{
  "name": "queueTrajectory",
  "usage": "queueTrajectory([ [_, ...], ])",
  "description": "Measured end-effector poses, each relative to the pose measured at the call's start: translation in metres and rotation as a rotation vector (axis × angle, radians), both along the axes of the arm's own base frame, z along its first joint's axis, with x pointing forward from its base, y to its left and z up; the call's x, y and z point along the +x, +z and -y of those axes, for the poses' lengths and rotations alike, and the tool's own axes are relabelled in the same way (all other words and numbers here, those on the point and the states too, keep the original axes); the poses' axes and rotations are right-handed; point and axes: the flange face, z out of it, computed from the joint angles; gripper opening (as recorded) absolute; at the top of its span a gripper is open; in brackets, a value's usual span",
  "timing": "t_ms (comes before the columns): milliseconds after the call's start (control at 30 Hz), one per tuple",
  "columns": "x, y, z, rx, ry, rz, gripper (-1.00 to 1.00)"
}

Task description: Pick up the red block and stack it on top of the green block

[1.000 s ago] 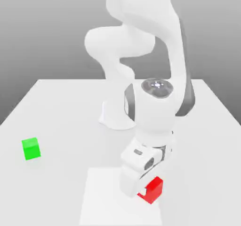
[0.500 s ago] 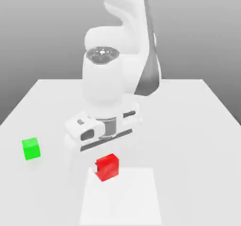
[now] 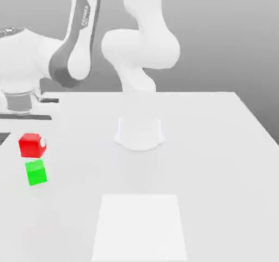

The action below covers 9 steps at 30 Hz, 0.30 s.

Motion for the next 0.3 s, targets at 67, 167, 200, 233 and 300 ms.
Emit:
queueTrajectory([
  [67, -0.001, -0.015, 0.002, 0.002, -0.005, 0.003, -1.0],
  [167, -0.002, -0.041, 0.002, 0.002, -0.005, 0.002, -1.0],
  [200, -0.003, -0.05, 0.002, 0.001, -0.008, 0.0, -1.0],
  [233, -0.004, -0.055, 0.002, 0.0, -0.011, -0.001, 1.0],
  [300, -0.004, -0.055, 0.002, 0.0, -0.011, -0.001, 1.0],
])
